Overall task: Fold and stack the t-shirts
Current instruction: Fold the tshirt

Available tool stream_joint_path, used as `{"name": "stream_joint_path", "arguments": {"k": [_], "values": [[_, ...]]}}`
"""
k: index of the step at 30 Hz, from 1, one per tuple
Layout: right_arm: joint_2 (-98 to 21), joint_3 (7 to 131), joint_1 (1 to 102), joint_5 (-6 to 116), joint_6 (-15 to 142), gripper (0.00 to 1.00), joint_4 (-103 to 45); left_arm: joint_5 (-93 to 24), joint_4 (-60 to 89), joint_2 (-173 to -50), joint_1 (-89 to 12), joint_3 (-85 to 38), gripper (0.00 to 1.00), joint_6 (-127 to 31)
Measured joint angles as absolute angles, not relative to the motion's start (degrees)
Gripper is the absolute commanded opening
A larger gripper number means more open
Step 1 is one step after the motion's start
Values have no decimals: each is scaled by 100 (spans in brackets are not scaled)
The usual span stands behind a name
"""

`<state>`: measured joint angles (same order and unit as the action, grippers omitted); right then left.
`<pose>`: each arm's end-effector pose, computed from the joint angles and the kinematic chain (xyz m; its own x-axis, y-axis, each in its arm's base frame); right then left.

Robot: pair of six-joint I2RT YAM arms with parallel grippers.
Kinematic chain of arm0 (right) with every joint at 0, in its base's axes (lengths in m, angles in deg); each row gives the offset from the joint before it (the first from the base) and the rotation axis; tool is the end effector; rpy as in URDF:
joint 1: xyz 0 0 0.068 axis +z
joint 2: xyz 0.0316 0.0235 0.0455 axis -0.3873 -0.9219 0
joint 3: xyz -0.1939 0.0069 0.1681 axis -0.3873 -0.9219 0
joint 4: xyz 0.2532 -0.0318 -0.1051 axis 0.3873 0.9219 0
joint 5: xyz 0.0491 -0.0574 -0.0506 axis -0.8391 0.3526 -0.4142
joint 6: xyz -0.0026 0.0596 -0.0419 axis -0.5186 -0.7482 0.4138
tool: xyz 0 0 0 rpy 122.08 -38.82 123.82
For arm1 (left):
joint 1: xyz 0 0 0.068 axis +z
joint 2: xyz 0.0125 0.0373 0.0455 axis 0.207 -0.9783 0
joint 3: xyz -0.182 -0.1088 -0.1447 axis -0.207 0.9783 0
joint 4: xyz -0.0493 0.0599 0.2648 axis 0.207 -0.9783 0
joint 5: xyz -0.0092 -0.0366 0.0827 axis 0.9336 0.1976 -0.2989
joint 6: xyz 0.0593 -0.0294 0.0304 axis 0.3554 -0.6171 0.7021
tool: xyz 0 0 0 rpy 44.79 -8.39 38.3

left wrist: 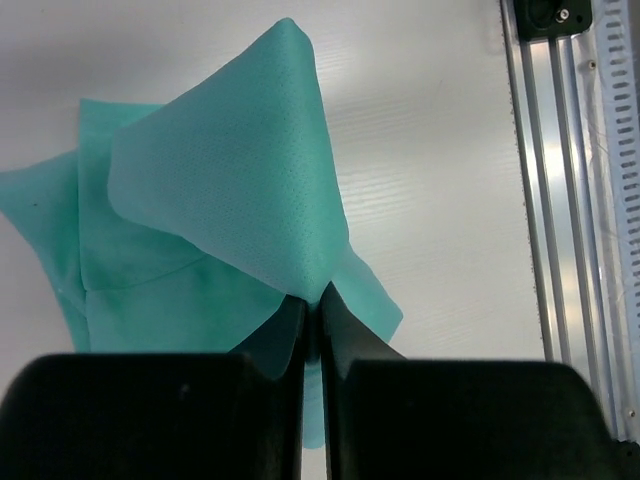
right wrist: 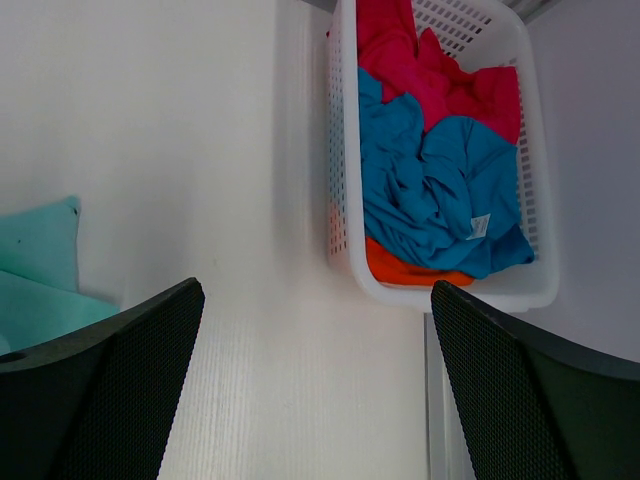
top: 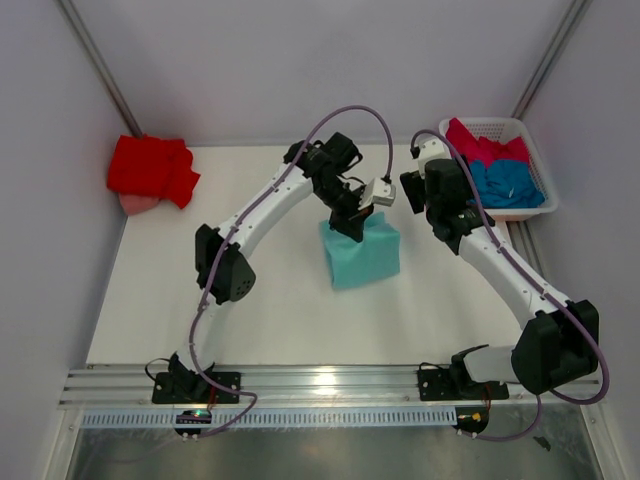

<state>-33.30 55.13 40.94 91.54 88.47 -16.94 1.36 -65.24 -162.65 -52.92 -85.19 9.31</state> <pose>0.3335 0.0788 0.2901 -0.4479 -0.4306 -0.7836 -0.0055 0.8777 -0.4792 0.3190 -0.3327 0.2934 -0.0261 0.7076 -0.7061 0.9624 -0.1733 -0.2093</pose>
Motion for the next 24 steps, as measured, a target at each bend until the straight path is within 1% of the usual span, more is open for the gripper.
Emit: {"name": "stream_joint_path", "arguments": {"k": [8, 13, 19, 24], "values": [[-3328, 5511, 4094, 9154, 8851, 99, -1698, -22, -6515, -16840, -5148, -8694, 0, 854], [-3328, 5439, 4094, 9154, 8849, 99, -1757, -28, -6485, -16995, -4855, -8725, 0, 561], [-3330, 5404, 4094, 9129, 8816, 99, -1779, -323, -6032, -17063, -4632, -8688, 0, 181], [-3389, 5397, 4094, 9081, 8762, 99, -1799, -699, -5376, -17089, -4634, -8408, 0, -68]]}}
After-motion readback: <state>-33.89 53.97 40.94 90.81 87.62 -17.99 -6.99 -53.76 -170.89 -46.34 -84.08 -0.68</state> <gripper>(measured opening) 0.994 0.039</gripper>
